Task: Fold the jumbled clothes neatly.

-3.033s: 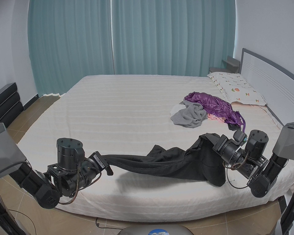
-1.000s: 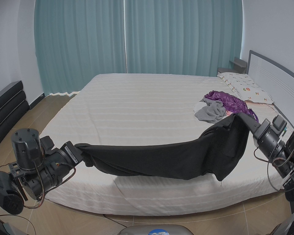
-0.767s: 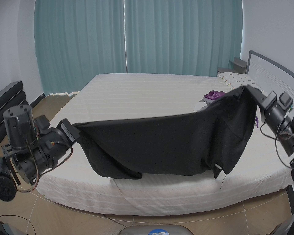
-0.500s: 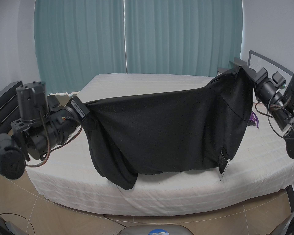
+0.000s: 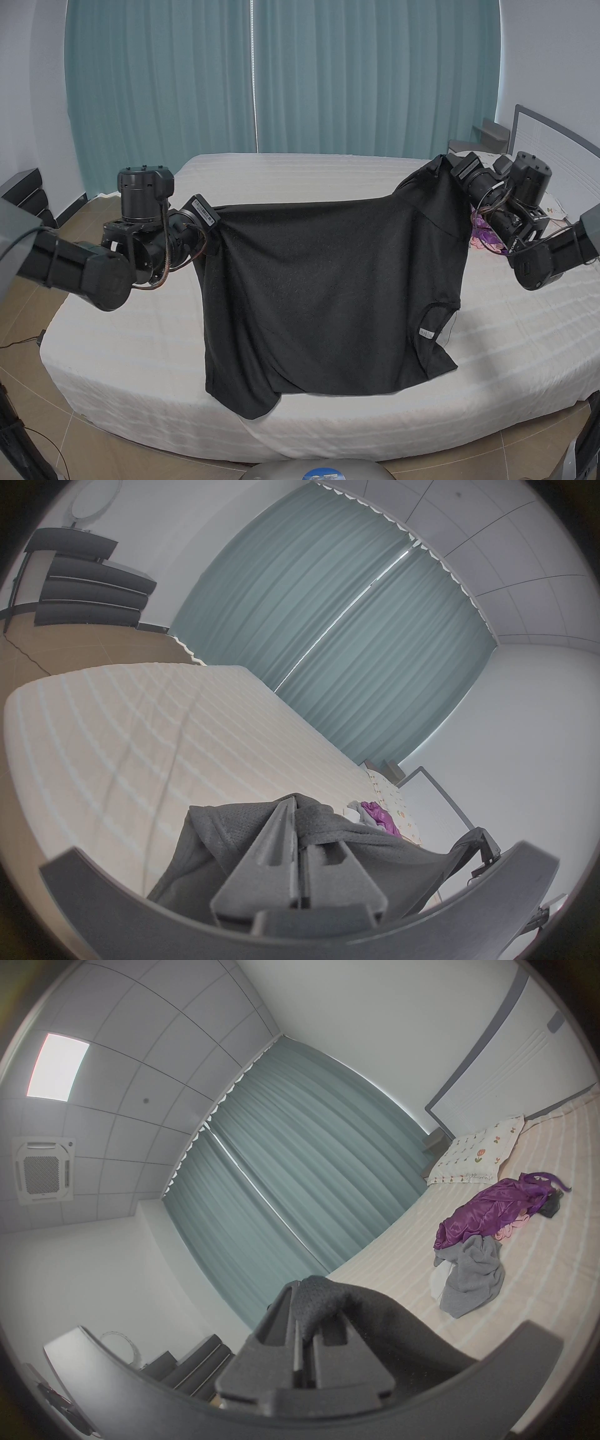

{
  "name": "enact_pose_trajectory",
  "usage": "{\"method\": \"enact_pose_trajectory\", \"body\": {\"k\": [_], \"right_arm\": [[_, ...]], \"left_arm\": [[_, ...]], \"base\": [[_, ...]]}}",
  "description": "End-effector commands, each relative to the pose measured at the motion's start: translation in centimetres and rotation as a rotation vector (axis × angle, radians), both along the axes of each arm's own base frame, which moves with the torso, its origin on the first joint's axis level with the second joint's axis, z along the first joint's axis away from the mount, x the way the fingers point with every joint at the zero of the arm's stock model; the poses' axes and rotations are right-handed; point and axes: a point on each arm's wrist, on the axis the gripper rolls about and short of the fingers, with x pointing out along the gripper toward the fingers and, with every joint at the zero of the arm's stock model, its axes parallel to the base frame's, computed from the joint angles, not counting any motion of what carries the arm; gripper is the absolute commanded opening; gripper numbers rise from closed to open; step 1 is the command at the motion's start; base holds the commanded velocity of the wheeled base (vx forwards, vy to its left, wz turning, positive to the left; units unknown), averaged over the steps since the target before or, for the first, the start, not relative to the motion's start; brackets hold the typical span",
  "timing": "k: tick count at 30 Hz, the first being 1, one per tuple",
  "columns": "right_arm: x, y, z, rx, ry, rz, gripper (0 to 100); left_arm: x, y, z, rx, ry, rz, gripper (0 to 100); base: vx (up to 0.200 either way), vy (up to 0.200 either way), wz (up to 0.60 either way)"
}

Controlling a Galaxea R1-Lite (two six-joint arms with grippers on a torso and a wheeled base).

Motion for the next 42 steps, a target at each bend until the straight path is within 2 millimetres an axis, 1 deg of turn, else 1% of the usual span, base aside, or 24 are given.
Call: {"method": "enact_pose_trajectory", "body": {"k": [1, 2, 3, 4, 6, 8, 9, 10, 12, 14, 18, 21, 23, 24, 25, 26, 28, 29, 30, 31, 33, 35, 39, 42], "right_arm": [[4.1, 0.5, -5.7, -0.036, 0.101, -0.012, 0], [4.1, 0.5, -5.7, -0.036, 0.101, -0.012, 0], [4.7, 0.6, -7.3, -0.056, 0.131, -0.014, 0], [4.8, 0.6, -7.5, -0.058, 0.133, -0.014, 0], [5.5, 0.8, -10.0, -0.083, 0.176, -0.016, 0], [6.0, 0.9, -11.6, -0.094, 0.205, -0.015, 0], [6.3, 1.0, -12.2, -0.096, 0.213, -0.014, 0], [6.4, 1.0, -12.3, -0.096, 0.213, -0.014, 0], [7.2, 1.2, -13.8, -0.1, 0.228, -0.024, 0], [7.9, 1.5, -14.6, -0.1, 0.23, -0.04, 0], [9.0, 1.8, -16.5, -0.103, 0.238, -0.066, 0], [9.4, 1.9, -17.7, -0.106, 0.25, -0.065, 0], [9.5, 2.1, -19.2, -0.116, 0.282, -0.06, 0], [9.5, 2.3, -20.1, -0.122, 0.295, -0.055, 100], [9.5, 2.3, -20.1, -0.122, 0.295, -0.055, 100], [9.7, 2.6, -21.7, -0.131, 0.316, -0.05, 100], [10.0, 2.6, -23.1, -0.137, 0.339, -0.051, 100], [10.0, 2.6, -23.2, -0.137, 0.34, -0.051, 100], [10.1, 2.6, -24.3, -0.144, 0.355, -0.054, 100], [10.2, 2.5, -24.5, -0.144, 0.353, -0.059, 100], [10.6, 2.2, -24.2, -0.138, 0.326, -0.092, 100], [11.5, 1.7, -23.2, -0.117, 0.282, -0.162, 100], [12.9, 0.9, -21.8, -0.086, 0.212, -0.263, 100], [12.7, 0.6, -22.3, -0.093, 0.231, -0.272, 100]], "left_arm": [[4.5, -0.7, -4.4, 0.013, 0.069, -0.001, 0], [4.5, -0.7, -4.4, 0.013, 0.069, -0.001, 0], [5.6, -1.0, -5.5, 0.018, 0.08, 0.001, 0], [5.7, -0.9, -5.6, 0.019, 0.082, 0.003, 0], [7.1, -1.4, -7.9, 0.028, 0.114, 0.005, 0], [7.9, -1.6, -9.5, 0.035, 0.137, 0.006, 0], [8.3, -1.8, -10.3, 0.037, 0.146, 0.006, 0], [8.4, -1.8, -10.4, 0.037, 0.146, 0.006, 0], [9.5, -2.1, -12.5, 0.042, 0.161, 0.01, 0], [10.1, -2.3, -14.0, 0.046, 0.166, 0.016, 0], [10.7, -2.7, -16.5, 0.043, 0.17, 0.02, 0], [11.0, -2.8, -17.6, 0.031, 0.169, 0.023, 0], [11.2, -2.8, -18.5, 0.017, 0.178, 0.029, 0], [11.3, -2.8, -19.0, 0.008, 0.183, 0.034, 100], [11.3, -2.8, -19.0, 0.008, 0.183, 0.034, 100], [11.6, -2.8, -19.8, 0.005, 0.19, 0.04, 100], [11.9, -2.8, -20.4, 0.01, 0.191, 0.056, 100], [11.9, -2.8, -20.4, 0.011, 0.19, 0.058, 100], [12.3, -2.8, -20.8, 0.015, 0.183, 0.078, 100], [12.5, -2.7, -20.8, 0.017, 0.176, 0.093, 100], [13.2, -2.5, -20.9, 0.022, 0.153, 0.138, 100], [13.8, -2.3, -20.9, 0.025, 0.13, 0.182, 100], [14.2, -1.8, -21.1, 0.031, 0.122, 0.221, 100], [14.1, -1.4, -21.4, 0.038, 0.135, 0.229, 100]], "base": [[0.2, 0.0, 0.0], [0.2, 0.0, 0.0], [0.2, 0.0, 0.0], [0.0, 0.0, 0.0], [0.0, 0.0, 0.0], [0.0, 0.0, 0.0], [0.0, 0.0, 0.0], [0.0, 0.0, 0.0], [0.0, 0.0, 0.0], [0.0, 0.0, 0.0], [0.0, 0.0, 0.0], [0.0, 0.0, 0.0], [0.0, 0.0, 0.0], [0.0, 0.0, 0.0], [0.0, 0.0, 0.0], [0.0, 0.0, 0.0], [0.0, 0.0, 0.0], [0.0, 0.0, 0.0], [0.0, 0.0, 0.0], [0.0, 0.0, 0.0], [0.0, 0.0, 0.0], [0.0, 0.0, 0.0], [0.0, 0.0, 0.0], [0.0, 0.0, 0.0]]}}
